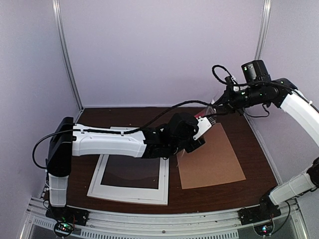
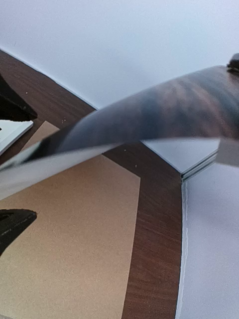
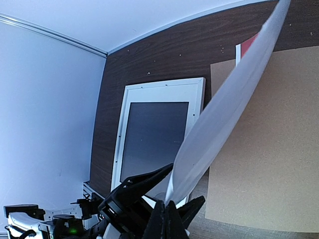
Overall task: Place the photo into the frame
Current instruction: Pass from the right arm to the left, then turn over the photo.
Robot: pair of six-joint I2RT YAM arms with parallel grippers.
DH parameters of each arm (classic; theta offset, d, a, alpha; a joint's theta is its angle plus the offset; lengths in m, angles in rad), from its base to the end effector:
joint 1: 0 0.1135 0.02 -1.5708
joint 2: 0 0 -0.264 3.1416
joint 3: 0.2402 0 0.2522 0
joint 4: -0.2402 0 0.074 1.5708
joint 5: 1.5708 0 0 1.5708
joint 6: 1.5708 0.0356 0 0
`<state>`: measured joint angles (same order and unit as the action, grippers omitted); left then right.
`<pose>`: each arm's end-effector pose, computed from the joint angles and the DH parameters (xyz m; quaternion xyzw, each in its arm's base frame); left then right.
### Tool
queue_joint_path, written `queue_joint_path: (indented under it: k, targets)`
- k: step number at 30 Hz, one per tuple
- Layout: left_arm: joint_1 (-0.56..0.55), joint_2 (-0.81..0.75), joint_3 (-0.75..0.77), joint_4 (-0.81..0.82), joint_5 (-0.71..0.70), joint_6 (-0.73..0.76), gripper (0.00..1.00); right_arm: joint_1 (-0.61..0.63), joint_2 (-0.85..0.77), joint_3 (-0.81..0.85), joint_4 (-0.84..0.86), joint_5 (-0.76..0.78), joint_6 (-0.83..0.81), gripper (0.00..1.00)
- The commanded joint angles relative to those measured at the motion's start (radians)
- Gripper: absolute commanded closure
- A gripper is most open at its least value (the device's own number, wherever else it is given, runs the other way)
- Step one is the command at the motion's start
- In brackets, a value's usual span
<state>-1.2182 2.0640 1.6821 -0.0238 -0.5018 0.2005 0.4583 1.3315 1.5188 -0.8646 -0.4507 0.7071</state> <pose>0.1857 -0.4552 0.2689 0.4232 0.7028 -0.0786 0.5664 0.2349 0.1332 0.4081 0.0133 0.8842 0.4000 0.2407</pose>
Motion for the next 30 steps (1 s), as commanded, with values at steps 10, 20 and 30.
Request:
queue_joint_path:
  k: [10,20,30]
  targets:
    - [0.044,-0.074,0.007,0.059,0.002,0.001,0.84,0.005,0.01,0.013,-0.013,0.01,-0.03,0.81]
    - [0.132,-0.222,0.007,-0.117,0.172,-0.187,1.0,-0.013,0.003,0.171,-0.151,0.118,-0.143,0.22]
    - [0.347,-0.409,-0.07,-0.213,0.544,-0.589,1.0,-0.018,-0.011,0.237,-0.154,0.122,-0.175,0.14]
